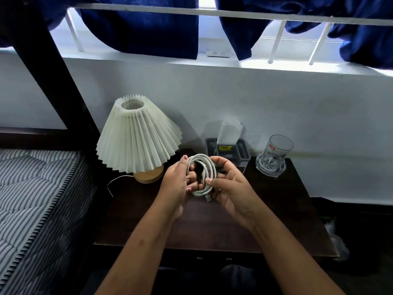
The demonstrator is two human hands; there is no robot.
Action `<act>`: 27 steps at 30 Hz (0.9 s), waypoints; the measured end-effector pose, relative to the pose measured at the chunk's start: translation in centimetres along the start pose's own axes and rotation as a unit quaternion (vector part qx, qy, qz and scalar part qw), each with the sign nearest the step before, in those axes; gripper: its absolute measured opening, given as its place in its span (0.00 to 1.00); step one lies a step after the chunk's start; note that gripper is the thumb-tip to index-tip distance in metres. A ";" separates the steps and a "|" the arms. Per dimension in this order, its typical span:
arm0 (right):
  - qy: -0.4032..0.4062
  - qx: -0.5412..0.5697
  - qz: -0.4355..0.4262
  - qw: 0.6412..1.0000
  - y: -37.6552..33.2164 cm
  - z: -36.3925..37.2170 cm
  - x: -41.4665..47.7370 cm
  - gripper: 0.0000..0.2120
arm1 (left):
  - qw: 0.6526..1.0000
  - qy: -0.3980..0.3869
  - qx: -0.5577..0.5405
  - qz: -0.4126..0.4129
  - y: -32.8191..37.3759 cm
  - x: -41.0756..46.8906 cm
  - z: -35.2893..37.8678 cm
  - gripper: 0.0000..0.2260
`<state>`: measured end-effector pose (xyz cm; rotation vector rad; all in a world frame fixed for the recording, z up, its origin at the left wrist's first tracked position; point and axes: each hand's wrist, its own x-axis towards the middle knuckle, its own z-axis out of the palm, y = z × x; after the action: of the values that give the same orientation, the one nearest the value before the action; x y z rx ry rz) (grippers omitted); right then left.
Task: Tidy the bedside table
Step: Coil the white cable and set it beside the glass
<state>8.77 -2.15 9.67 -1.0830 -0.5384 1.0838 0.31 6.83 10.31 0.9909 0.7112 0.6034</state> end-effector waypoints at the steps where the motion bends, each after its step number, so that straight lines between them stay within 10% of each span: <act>1: 0.005 0.004 -0.003 1.000 0.1 0.0 0.1 0.23 | 1.000 0.005 0.005 0.001 -0.1 0.1 0.1 0.18; 8: 0.029 -0.032 -0.033 0.999 0.4 0.0 0.1 0.24 | 1.000 0.010 0.003 0.018 -0.7 0.0 0.5 0.17; 14: 0.084 -0.278 -0.096 0.952 0.3 -0.2 0.1 0.22 | 1.000 -0.008 0.002 0.013 -0.7 -0.4 0.6 0.16; 22: -0.028 0.010 -0.021 0.999 -0.1 -0.6 -0.2 0.24 | 0.999 0.031 0.034 0.013 -0.6 -0.3 0.3 0.16; 27: -0.075 -0.050 -0.060 0.994 0.1 -0.3 -0.3 0.19 | 0.998 0.008 0.054 -0.008 -0.7 -0.6 0.5 0.18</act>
<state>8.83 -2.52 9.56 -1.0485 -0.7748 1.0462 0.44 5.86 10.05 1.0804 0.7717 0.5630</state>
